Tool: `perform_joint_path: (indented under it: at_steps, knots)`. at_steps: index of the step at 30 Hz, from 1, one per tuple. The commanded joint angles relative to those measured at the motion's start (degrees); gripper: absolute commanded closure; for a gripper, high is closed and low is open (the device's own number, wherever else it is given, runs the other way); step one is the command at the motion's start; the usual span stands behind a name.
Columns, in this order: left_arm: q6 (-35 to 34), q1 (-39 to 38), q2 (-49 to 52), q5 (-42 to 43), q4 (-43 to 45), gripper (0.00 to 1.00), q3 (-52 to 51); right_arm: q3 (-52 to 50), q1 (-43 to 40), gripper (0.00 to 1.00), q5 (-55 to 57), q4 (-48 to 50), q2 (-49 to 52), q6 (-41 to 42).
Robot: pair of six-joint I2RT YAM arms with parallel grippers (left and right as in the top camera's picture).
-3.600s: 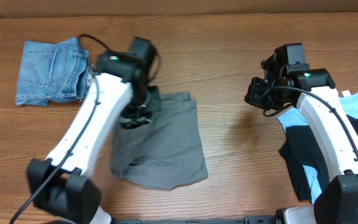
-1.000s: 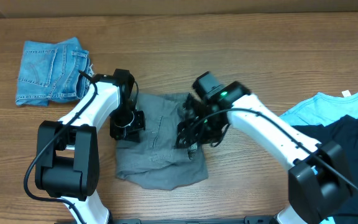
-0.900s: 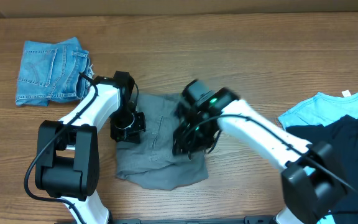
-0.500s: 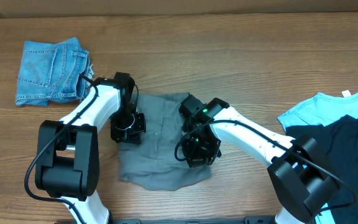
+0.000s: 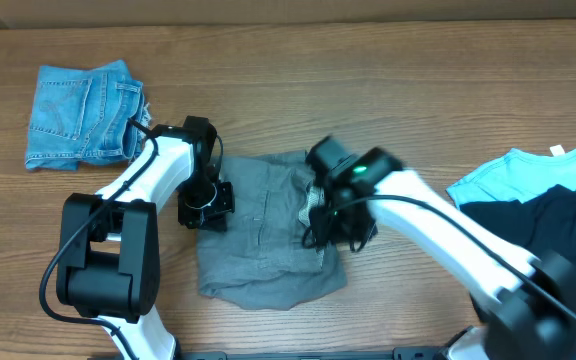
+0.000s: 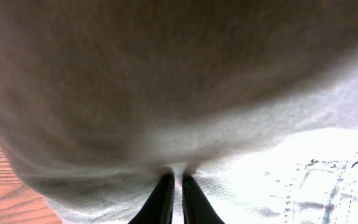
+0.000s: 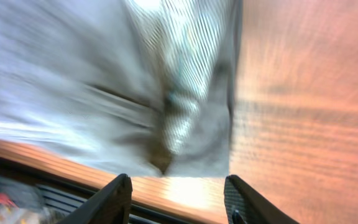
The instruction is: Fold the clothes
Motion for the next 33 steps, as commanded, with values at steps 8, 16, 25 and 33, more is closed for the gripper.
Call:
perform_joint_path:
  at_steps: [8,16,25,33]
  knots:
    - [0.7,-0.4,-0.4,-0.7,0.7,0.9,-0.5,3.2,-1.0,0.58,-4.9,17.4,-2.4,3.6]
    - [0.7,-0.4,-0.4,-0.7,0.7,0.91,-0.5,3.2,0.5,0.93,-4.2,18.9,10.8,9.5]
    - [0.6,-0.4,-0.4,-0.7,1.1,0.91,-0.5,3.3,-5.8,0.96,15.9,11.3,14.6,16.6]
    - [0.7,-0.4,-0.4,-0.7,1.5,0.91,-0.5,5.3,-14.1,0.96,3.6,8.4,12.5,1.7]
